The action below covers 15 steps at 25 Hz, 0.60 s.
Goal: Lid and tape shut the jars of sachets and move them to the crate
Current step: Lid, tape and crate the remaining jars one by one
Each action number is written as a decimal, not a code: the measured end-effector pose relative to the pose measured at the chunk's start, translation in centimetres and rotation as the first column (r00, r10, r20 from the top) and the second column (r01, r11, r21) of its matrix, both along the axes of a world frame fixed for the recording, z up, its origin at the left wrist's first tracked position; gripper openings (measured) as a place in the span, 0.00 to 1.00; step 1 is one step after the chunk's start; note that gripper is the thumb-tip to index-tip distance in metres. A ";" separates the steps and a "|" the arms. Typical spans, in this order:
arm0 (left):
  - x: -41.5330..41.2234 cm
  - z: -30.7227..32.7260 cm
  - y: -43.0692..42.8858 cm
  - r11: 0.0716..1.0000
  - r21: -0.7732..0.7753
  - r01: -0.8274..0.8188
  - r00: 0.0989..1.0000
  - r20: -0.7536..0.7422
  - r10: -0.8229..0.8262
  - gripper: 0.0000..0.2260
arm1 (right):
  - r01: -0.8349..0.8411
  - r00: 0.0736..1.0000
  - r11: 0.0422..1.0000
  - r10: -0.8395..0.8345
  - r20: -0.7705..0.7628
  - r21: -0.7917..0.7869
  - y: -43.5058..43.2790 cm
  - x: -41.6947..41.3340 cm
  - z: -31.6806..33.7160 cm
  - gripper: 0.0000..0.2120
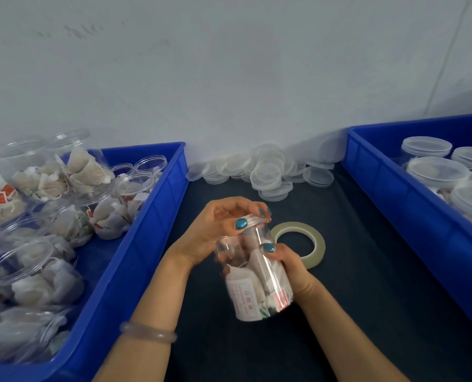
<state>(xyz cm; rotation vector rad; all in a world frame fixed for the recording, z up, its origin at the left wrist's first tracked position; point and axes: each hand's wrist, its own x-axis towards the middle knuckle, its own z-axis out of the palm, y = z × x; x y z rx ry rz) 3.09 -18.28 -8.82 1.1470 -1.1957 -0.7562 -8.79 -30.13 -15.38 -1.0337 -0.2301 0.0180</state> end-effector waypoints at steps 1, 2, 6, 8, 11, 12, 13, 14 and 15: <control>-0.1 0.0 -0.2 1.000 -0.002 0.025 1.000 0.004 -0.025 0.10 | -0.043 0.999 0.999 0.042 0.012 0.029 -0.1 0.0 0.0 0.23; -0.1 0.1 -0.4 0.999 0.000 0.044 0.999 0.007 -0.044 0.10 | -0.059 0.998 0.997 0.058 0.017 0.051 -0.3 -0.1 -0.1 0.24; -0.1 0.2 -0.4 1.000 -0.003 -0.015 1.000 -0.016 0.015 0.08 | 0.044 0.997 0.999 -0.044 -0.062 -0.001 -0.4 -0.5 0.0 0.29; 0.3 0.4 0.0 0.993 -0.036 -0.114 0.992 0.053 0.116 0.07 | 0.170 0.980 0.976 -0.182 -0.084 -0.137 -0.9 -0.6 0.6 0.25; 0.5 0.4 0.5 0.946 -0.071 -0.317 0.880 0.350 0.322 0.08 | 0.688 0.697 0.599 -0.703 0.141 -0.410 -2.9 -0.5 0.7 0.05; 0.4 0.2 0.5 0.914 -0.072 -0.399 0.804 0.452 0.386 0.09 | 0.795 0.557 0.463 -0.812 0.173 -0.391 -3.9 -0.7 0.5 0.05; 0.2 -0.1 0.2 0.878 -0.073 -0.474 0.721 0.540 0.434 0.10 | 0.837 0.464 0.371 -0.870 0.163 -0.402 -4.8 -0.9 0.2 0.07; 0.0 -0.4 -0.1 0.839 -0.078 -0.539 0.636 0.615 0.466 0.10 | 0.819 0.429 0.320 -0.893 0.138 -0.476 -5.5 -1.2 -0.1 0.09; -0.1 -0.8 -0.5 0.801 -0.088 -0.592 0.558 0.673 0.486 0.10 | 0.742 0.444 0.289 -0.888 0.120 -0.605 -5.9 -1.5 -0.3 0.08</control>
